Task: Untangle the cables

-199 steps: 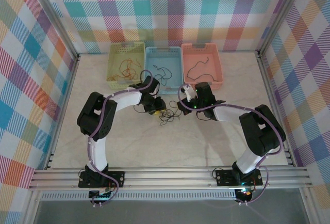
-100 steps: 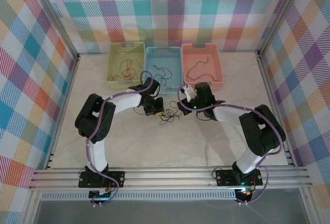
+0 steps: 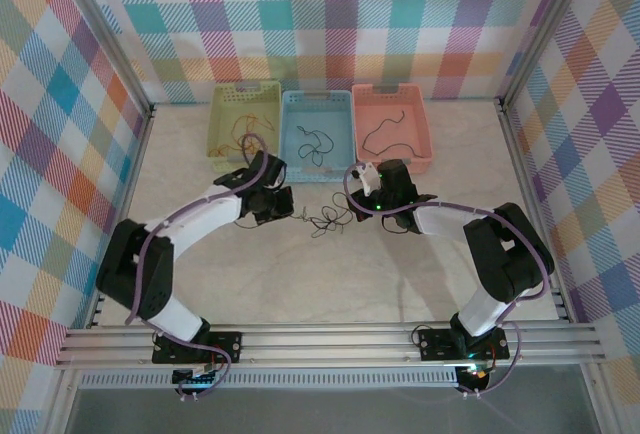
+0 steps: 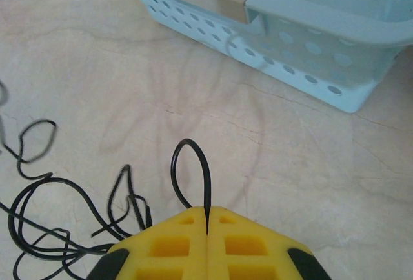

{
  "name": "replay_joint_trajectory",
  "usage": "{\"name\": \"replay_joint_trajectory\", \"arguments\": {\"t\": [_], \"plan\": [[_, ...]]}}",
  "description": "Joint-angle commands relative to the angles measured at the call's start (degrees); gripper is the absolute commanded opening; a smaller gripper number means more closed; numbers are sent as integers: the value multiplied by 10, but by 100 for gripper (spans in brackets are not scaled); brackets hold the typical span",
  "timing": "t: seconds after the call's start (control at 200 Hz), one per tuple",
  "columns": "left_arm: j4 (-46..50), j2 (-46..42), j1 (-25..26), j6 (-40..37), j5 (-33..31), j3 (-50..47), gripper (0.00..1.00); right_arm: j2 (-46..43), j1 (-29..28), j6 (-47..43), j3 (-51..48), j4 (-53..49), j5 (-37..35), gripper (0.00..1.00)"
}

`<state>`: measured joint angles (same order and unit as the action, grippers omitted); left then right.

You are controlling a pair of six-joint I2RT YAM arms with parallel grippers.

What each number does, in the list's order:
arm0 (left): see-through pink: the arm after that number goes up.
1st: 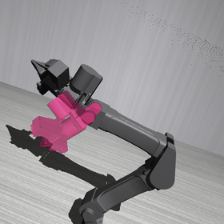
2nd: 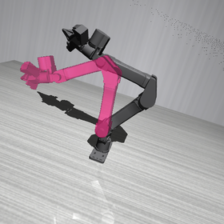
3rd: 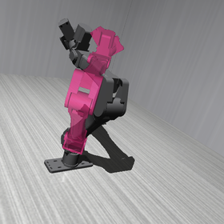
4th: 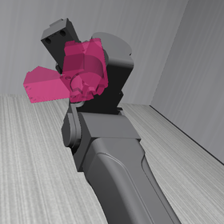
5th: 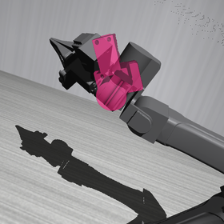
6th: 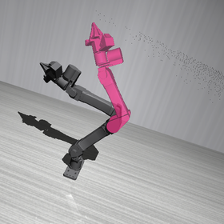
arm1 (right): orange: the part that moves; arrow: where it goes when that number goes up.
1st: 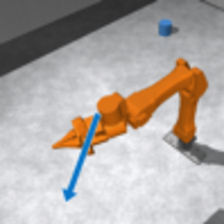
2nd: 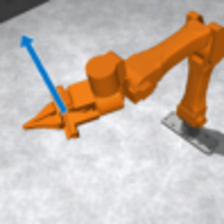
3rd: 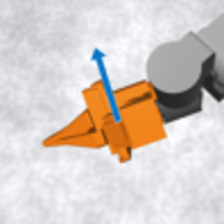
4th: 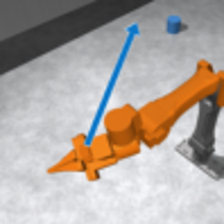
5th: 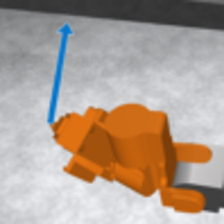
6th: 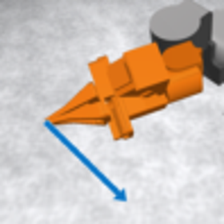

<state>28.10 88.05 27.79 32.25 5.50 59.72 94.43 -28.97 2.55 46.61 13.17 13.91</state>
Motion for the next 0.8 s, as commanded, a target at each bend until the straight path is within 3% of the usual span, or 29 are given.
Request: {"name": "replay_joint_trajectory", "arguments": {"t": [0.0, 0.275, 0.405, 0.8], "plan": [[53, -61, -21, -21, -53, -17, 0, -14, -4, -3, 5, -8, -23, 0], [128, -227, -116, -36, -82, -35, 0, -11, -2, 4, 9, -31, -95, 0], [155, -275, -119, -31, -74, -19, 0, -11, -3, 7, 10, -35, -112, 0], [289, -383, -124, -55, -163, 104, 0, -10, -3, 14, 14, -49, -160, 0]]}}
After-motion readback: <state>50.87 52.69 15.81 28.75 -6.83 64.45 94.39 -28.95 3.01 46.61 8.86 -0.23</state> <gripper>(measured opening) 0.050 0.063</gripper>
